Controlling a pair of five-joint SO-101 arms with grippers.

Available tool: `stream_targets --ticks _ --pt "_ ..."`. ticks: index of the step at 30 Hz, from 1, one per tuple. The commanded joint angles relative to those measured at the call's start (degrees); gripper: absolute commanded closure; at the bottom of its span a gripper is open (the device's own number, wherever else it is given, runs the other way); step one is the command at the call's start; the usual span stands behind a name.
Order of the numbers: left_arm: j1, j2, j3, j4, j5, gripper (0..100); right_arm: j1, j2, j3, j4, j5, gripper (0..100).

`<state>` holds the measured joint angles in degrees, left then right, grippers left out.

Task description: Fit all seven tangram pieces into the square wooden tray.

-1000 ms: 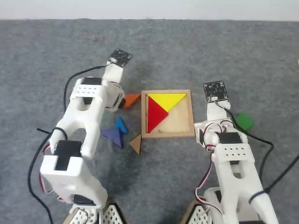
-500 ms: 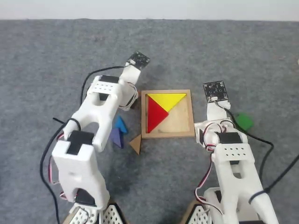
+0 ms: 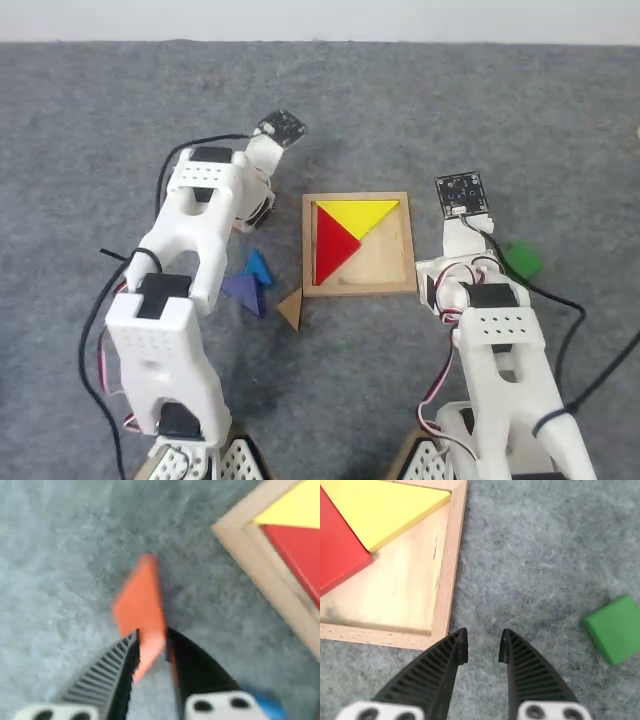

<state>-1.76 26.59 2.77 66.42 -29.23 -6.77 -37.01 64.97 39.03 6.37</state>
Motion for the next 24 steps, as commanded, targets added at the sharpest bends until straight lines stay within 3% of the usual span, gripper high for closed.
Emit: stream_targets --ticks 1,5,10,18,24 --pt "0.7 -1.1 -2.4 5.0 -2.5 95 0.8 -2.2 -0.4 -1.1 0.5 89.1" --pt "1.4 -2.8 -4.3 11.2 -4.4 95 0.8 -2.2 -0.4 -1.1 0.6 89.1" --pt "-1.2 -4.6 -7.4 5.6 3.1 84 0.8 -2.2 -0.4 -1.0 0.6 89.1" --pt "-1.0 2.8 -8.8 -1.1 3.3 84 0.8 -2.2 -0.4 -1.0 0.6 89.1" --pt "-1.3 10.5 -16.6 3.4 3.3 84 0.8 -2.2 -0.4 -1.0 0.7 89.1"
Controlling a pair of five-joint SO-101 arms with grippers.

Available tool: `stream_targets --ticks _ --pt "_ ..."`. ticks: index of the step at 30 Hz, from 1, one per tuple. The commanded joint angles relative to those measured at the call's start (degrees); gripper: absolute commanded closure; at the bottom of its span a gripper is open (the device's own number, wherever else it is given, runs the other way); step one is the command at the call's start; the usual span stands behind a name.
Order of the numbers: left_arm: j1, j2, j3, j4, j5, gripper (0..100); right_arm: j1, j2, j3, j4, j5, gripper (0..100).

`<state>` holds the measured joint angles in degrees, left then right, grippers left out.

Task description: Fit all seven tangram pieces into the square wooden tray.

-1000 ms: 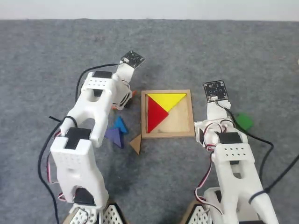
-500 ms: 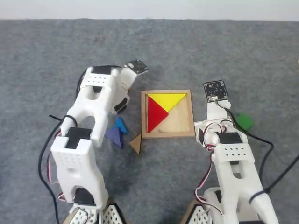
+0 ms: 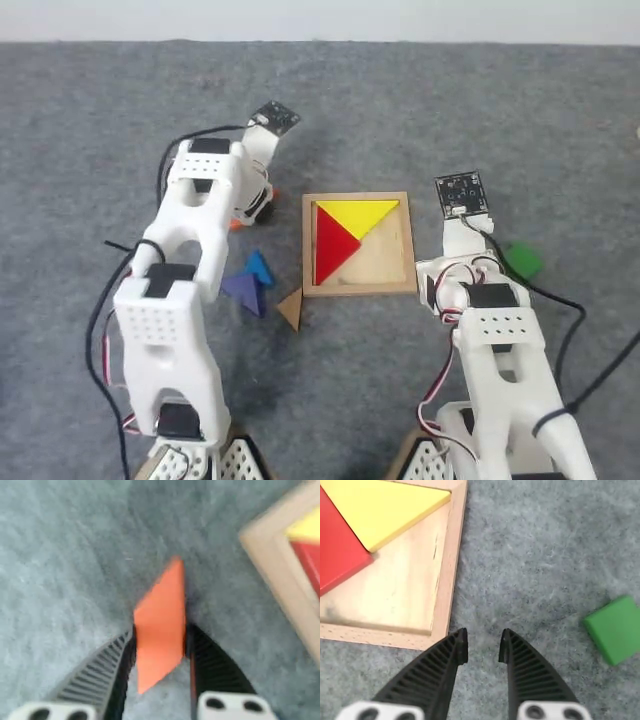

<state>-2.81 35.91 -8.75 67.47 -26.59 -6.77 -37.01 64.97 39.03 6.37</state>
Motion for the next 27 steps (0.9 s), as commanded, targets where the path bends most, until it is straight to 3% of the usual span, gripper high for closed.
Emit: stream_targets --ticks 1,15,22,27 --pt "-0.3 1.6 -6.3 3.7 0.6 84 0.8 -2.2 -0.4 -1.0 0.7 89.1" --pt "4.1 -0.4 -6.1 21.6 -7.4 94 0.8 -2.2 -0.4 -1.0 0.9 89.1" --pt "3.8 -9.5 -6.1 30.0 -10.9 94 0.8 -2.2 -0.4 -1.1 0.9 89.1" --pt "2.7 -12.0 -5.8 28.3 -9.4 86 0.8 -2.2 -0.4 -1.1 0.9 89.1"
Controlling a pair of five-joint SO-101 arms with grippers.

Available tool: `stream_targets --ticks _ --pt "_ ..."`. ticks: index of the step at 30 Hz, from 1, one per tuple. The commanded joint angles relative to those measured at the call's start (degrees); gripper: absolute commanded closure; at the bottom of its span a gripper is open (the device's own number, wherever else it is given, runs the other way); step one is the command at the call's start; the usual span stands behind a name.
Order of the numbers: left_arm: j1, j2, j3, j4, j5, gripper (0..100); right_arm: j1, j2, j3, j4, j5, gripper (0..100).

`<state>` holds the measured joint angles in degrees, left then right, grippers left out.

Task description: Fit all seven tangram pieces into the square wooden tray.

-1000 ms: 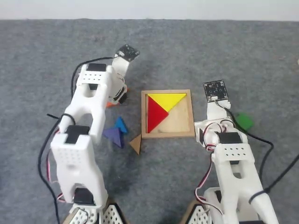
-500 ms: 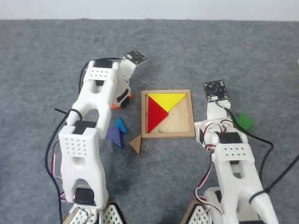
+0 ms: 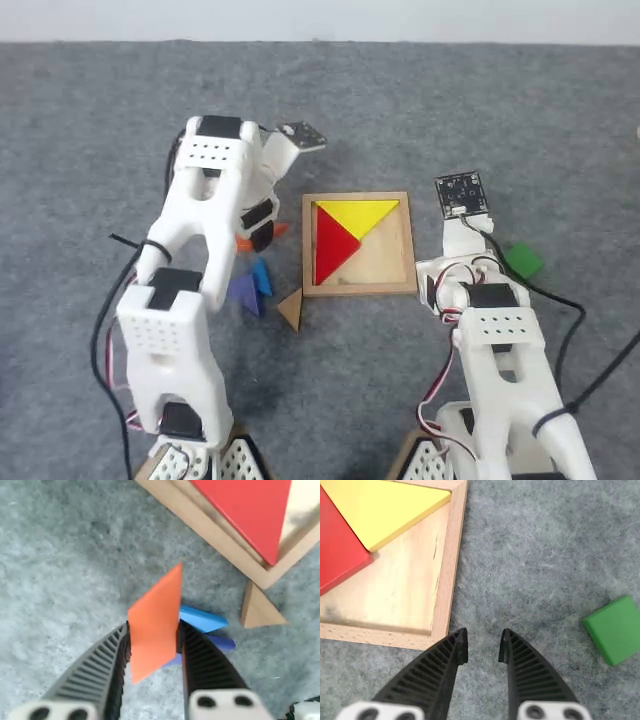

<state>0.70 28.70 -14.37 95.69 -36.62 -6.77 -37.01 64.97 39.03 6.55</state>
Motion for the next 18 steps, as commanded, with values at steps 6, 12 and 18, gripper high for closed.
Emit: stream_targets --ticks 6,12,18 --pt "-0.9 -4.8 0.0 -2.0 1.5 84 0.8 -2.2 -0.4 -1.1 0.7 89.1" --pt "-1.2 -4.7 0.2 -6.0 2.5 85 0.8 -2.2 -0.4 -1.1 0.8 89.1" --pt "0.2 -2.2 8.4 -9.7 1.1 85 0.8 -2.2 -0.4 -1.1 0.8 89.1"
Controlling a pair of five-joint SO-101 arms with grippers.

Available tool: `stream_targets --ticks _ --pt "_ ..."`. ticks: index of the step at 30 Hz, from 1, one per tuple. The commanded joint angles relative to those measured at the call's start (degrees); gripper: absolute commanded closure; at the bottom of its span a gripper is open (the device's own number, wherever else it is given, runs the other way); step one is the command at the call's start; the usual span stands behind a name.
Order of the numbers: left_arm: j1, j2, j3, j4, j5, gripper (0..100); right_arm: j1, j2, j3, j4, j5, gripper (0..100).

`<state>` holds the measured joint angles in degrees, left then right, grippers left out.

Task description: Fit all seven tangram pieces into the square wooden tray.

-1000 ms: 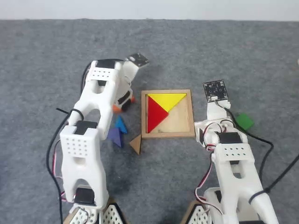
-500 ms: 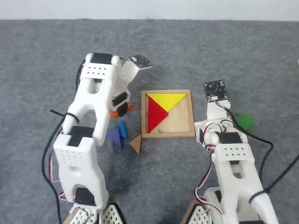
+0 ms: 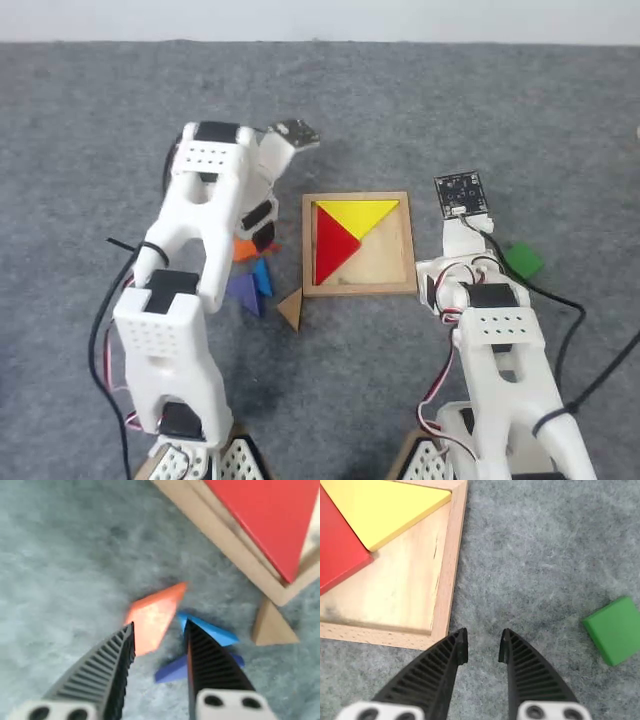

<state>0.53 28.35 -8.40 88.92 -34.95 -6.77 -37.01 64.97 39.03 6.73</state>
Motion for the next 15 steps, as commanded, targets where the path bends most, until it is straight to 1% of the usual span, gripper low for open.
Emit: stream_targets --ticks 1,3,9,12,15 --pt "0.3 -1.0 3.7 -4.1 -0.8 85 0.8 -2.2 -0.4 -1.1 0.6 89.1" --pt "-0.7 0.9 5.4 -6.3 -0.8 85 0.8 -2.2 -0.4 -1.1 0.6 89.1" --pt "-3.6 4.8 5.1 -11.5 -1.0 85 0.8 -2.2 -0.4 -1.1 0.6 89.1" --pt "-4.0 5.5 4.0 -10.7 -2.5 85 0.8 -2.2 -0.4 -1.1 0.6 89.1" --pt "-3.9 4.9 3.6 -10.8 -2.5 85 0.8 -2.2 -0.4 -1.1 0.6 89.1"
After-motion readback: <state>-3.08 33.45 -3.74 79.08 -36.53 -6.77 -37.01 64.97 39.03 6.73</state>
